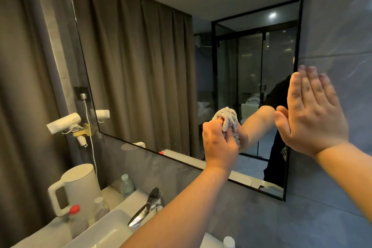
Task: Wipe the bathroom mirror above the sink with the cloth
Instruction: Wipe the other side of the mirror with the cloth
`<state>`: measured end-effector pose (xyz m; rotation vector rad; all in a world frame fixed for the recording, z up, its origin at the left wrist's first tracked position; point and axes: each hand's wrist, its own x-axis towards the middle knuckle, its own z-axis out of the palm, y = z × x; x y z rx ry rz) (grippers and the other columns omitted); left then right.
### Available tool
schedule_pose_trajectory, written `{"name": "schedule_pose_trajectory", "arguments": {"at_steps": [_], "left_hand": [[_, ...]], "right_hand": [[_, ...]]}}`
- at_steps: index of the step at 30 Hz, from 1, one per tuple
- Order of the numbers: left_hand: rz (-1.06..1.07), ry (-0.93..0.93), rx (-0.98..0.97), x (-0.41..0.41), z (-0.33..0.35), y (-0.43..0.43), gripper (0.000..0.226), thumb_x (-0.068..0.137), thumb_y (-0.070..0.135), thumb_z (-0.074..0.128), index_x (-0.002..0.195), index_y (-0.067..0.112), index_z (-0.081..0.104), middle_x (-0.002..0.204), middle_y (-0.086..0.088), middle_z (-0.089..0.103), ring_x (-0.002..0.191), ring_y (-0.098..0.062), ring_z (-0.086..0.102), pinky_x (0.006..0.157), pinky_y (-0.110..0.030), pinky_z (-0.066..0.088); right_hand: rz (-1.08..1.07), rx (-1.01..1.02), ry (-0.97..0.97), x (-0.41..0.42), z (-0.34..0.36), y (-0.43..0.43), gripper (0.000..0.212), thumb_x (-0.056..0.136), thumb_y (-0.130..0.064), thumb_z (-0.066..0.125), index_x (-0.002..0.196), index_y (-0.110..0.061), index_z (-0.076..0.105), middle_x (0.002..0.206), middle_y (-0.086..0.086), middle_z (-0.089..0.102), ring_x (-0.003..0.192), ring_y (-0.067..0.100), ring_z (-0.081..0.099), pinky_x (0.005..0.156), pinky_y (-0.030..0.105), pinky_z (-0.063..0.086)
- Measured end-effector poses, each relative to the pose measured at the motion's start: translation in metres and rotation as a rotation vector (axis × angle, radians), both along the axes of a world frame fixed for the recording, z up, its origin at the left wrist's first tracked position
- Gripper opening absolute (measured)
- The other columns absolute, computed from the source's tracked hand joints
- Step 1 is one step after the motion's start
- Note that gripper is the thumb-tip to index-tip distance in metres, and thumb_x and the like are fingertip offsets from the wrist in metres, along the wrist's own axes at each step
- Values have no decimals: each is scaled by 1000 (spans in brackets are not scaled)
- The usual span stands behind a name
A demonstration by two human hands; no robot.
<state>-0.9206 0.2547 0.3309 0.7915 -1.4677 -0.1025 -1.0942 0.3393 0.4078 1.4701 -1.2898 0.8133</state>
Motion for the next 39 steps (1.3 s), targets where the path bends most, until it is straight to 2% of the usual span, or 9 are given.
{"name": "schedule_pose_trajectory", "arguments": {"at_steps": [6, 11, 16, 20, 21, 26, 31, 34, 39], "left_hand": [[8, 70, 89, 6, 0, -13, 13, 96, 19, 51, 107, 26, 52, 100, 8, 40, 90, -5, 50, 73, -11, 47], [74, 292, 247, 30, -8, -37, 8, 97, 17, 50, 104, 16, 50, 104, 0, 41, 89, -12, 52, 73, -19, 45], [171, 412, 359, 55, -16, -55, 8, 95, 11, 50, 103, 11, 48, 107, -5, 45, 87, -14, 46, 70, -14, 31], [215, 517, 440, 80, -35, -79, 14, 90, 10, 52, 95, 19, 44, 109, -13, 53, 98, -31, 53, 88, -43, 45], [219, 532, 454, 84, -39, -84, 14, 90, 9, 53, 95, 18, 44, 110, -15, 53, 101, -34, 54, 89, -44, 45], [294, 654, 610, 98, -54, -95, 18, 92, 7, 52, 109, 2, 50, 119, -23, 53, 105, -37, 55, 81, -31, 38], [268, 498, 551, 80, -56, -72, 13, 92, 4, 48, 105, 2, 49, 116, -21, 47, 103, -36, 51, 83, -33, 38], [188, 319, 420, 59, -68, -46, 11, 92, 6, 52, 97, 13, 46, 109, -10, 44, 100, -30, 50, 86, -37, 43], [173, 228, 354, 49, -82, -47, 12, 95, 9, 50, 107, 9, 47, 108, -2, 37, 91, -21, 50, 78, -32, 43]], "right_hand": [[-1, -18, 7, 1, 3, -1, 81, 94, -41, 33, 151, 11, 9, 156, 35, 16, 150, 43, 12, 124, 51, 6], [-2, -16, 3, 1, 3, -1, 82, 93, -43, 31, 151, 11, 11, 157, 35, 15, 150, 44, 11, 124, 50, 4], [-25, -5, 8, 2, 3, -1, 83, 93, -45, 29, 152, 11, 11, 158, 34, 13, 150, 44, 10, 124, 50, 3], [-23, -4, 3, 2, 2, -2, 83, 93, -46, 28, 152, 11, 11, 158, 34, 12, 150, 44, 9, 124, 51, 3], [-25, -9, 5, 1, 2, -2, 83, 93, -46, 27, 152, 11, 11, 158, 34, 12, 150, 44, 9, 124, 51, 4], [-35, -8, 8, 3, 3, -2, 84, 92, -45, 30, 152, 10, 8, 158, 34, 13, 150, 43, 10, 124, 50, 5], [-50, -19, 20, 2, 2, -2, 83, 93, -45, 29, 152, 10, 11, 158, 33, 14, 150, 43, 11, 124, 50, 4], [-51, -27, 23, 2, 2, -2, 83, 92, -44, 31, 152, 10, 12, 158, 33, 14, 150, 42, 10, 124, 50, 5], [-39, -20, 14, 2, 4, -1, 83, 92, -44, 32, 152, 10, 11, 158, 34, 14, 150, 43, 11, 124, 51, 5]]}}
